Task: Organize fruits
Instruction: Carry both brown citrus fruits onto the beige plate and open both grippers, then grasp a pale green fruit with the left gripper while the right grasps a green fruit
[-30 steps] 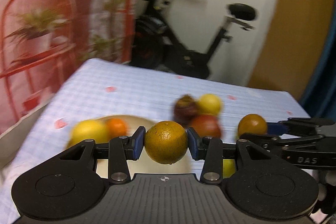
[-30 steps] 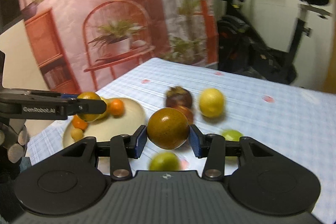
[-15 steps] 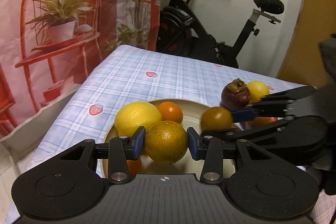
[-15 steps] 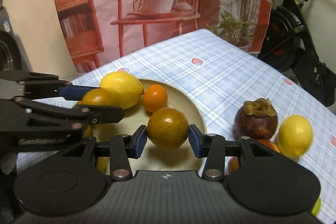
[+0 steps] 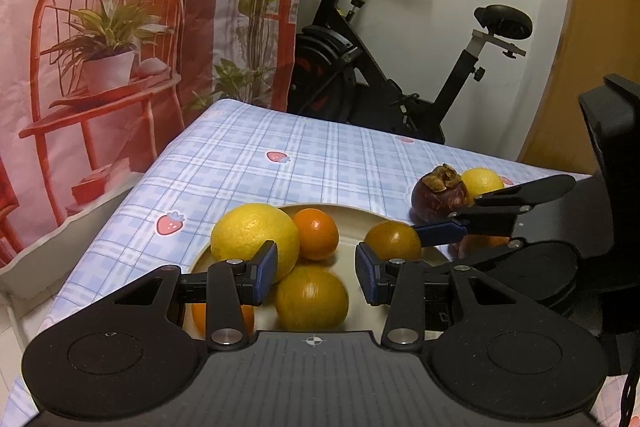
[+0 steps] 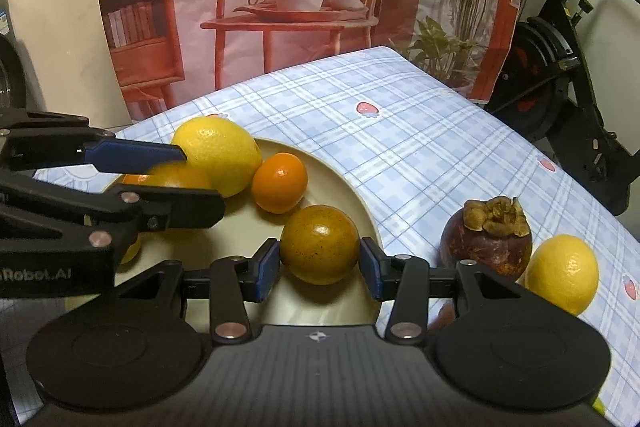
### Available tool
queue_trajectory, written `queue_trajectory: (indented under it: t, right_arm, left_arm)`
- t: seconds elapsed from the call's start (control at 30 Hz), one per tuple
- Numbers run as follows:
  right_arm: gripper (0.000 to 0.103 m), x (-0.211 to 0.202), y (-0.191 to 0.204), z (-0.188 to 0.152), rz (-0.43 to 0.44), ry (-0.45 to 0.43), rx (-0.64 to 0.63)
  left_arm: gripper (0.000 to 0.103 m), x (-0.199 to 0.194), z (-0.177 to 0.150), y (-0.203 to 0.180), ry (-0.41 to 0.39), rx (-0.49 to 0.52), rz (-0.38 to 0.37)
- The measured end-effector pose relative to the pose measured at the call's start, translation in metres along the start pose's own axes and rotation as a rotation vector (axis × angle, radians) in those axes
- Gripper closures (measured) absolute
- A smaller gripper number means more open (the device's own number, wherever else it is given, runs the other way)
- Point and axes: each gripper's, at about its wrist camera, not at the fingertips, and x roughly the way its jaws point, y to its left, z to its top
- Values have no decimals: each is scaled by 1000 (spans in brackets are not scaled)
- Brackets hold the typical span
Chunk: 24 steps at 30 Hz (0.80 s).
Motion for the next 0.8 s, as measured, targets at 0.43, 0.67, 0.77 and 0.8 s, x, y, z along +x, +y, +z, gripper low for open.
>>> queue_trajectory:
  t: [0.43,0.67,0.77,0.8]
  right_arm:
    - [54,-54,-12,-21,-32,-85,72]
    - [54,-100,-27,-65,-94,-150,182]
    - [54,-120,-33,-91,-130,-162,213]
    - [54,-126,-34,-97,-144,-166,210]
  left_arm:
    - [57,-11,6,-7,-11,-17,14]
    - [57,-20,7,-34,-19,26,-44]
    - [57,-19,7,-49,-12,38,-92]
    - [57,-19,6,-54,-7,45,-105]
